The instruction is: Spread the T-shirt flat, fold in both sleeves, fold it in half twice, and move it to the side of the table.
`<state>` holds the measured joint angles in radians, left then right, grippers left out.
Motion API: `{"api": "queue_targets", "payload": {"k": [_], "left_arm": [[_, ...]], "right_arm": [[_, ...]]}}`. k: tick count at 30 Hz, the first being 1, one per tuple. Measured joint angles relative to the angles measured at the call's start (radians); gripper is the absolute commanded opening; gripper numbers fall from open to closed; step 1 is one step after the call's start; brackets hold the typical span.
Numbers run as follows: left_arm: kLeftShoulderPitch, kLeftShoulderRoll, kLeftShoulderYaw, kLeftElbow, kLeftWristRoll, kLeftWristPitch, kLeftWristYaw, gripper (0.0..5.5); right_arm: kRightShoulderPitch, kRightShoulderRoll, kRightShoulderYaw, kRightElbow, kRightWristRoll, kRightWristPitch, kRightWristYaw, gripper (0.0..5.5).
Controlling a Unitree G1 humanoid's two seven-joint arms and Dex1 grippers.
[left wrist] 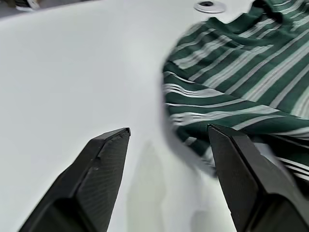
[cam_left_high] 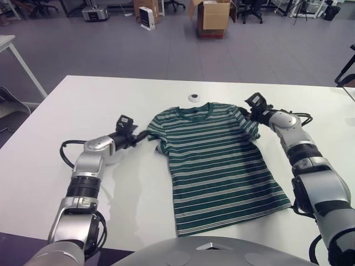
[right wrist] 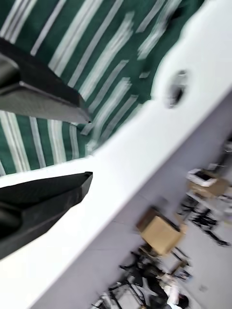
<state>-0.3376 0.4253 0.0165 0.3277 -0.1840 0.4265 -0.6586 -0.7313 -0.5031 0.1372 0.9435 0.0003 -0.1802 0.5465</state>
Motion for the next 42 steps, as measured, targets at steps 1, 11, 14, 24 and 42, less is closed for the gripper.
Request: {"api": "queue_targets", "payload": {"k": [1, 11, 14, 24, 42], "left_arm": [[0.017, 0.000, -0.012, -0.019, 0.000, 0.012, -0.007, 2.95], [0.011, 0.011, -0.070, -0.023, 0.060, 0.009, 0.007, 2.95], [0.010, 0.010, -0.058, -0.015, 0.058, 0.009, 0.008, 2.95], [-0.055, -0.008, -0.031, 0.109, 0.048, -0.021, 0.017, 2.95], [-0.241, 0.232, -0.283, 0.391, 0.313, -0.423, -0.217, 2.95]], "right_arm": [[0.036, 0.000, -0.010, -0.050, 0.002, 0.004, 0.015, 1.86], [0.204, 0.035, -0.024, -0.316, 0.002, 0.151, 0.038, 1.86], [0.227, 0.044, -0.024, -0.334, 0.001, 0.171, 0.039, 1.86], [0.230, 0.072, -0.023, -0.336, -0.004, 0.178, 0.036, 1.86], [0.542, -0.034, 0.208, -0.851, -0.080, 0.169, 0.335, 1.86]]}}
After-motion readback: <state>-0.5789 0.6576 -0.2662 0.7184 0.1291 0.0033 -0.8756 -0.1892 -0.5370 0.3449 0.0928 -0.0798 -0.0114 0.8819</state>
